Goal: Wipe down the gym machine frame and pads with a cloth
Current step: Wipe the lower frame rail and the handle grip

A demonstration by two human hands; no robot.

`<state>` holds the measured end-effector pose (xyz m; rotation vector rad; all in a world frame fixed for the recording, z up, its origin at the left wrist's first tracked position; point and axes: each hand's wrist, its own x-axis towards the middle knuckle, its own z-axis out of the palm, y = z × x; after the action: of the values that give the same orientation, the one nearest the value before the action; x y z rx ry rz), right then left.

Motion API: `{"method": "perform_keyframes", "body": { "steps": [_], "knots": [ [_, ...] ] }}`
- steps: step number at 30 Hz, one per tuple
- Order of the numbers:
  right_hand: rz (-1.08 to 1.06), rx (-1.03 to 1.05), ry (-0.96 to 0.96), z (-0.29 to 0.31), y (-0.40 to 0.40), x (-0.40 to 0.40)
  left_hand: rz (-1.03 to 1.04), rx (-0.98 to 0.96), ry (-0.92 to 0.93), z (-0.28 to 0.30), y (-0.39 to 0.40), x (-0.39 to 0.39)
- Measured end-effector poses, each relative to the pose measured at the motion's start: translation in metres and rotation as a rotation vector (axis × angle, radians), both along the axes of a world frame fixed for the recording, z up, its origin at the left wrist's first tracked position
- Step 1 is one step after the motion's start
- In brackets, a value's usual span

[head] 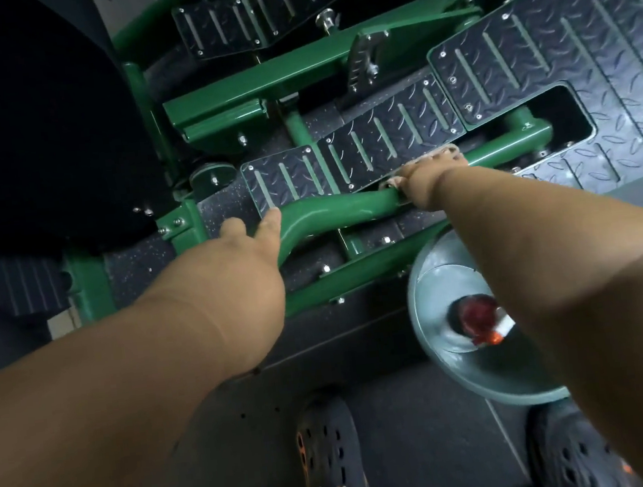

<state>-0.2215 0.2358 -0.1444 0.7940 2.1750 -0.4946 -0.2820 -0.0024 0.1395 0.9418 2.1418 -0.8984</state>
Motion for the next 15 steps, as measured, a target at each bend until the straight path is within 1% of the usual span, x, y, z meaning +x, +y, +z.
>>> {"method": "perform_keyframes", "body": {
  "steps": [3, 8, 10, 12, 15],
  "knots": [
    [0.084, 0.070, -0.023, -0.002, 0.003, 0.010, -0.001, -0.013, -0.005, -0.001, 0.000, 0.001],
    [0.074, 0.027, 0.053, -0.007, 0.005, 0.024, -0.032, 0.026, 0.007, -0.001, -0.002, 0.000],
    [0.104, 0.031, 0.051, -0.006, 0.018, 0.028, -0.041, 0.036, 0.018, -0.003, -0.004, 0.000],
    [0.101, 0.087, 0.011, -0.009, 0.038, 0.035, -0.046, 0.032, 0.022, -0.004, -0.004, 0.000],
    [0.026, 0.167, -0.038, -0.016, 0.075, 0.052, -0.052, 0.043, 0.031, -0.006, -0.005, 0.000]
  ]
}}
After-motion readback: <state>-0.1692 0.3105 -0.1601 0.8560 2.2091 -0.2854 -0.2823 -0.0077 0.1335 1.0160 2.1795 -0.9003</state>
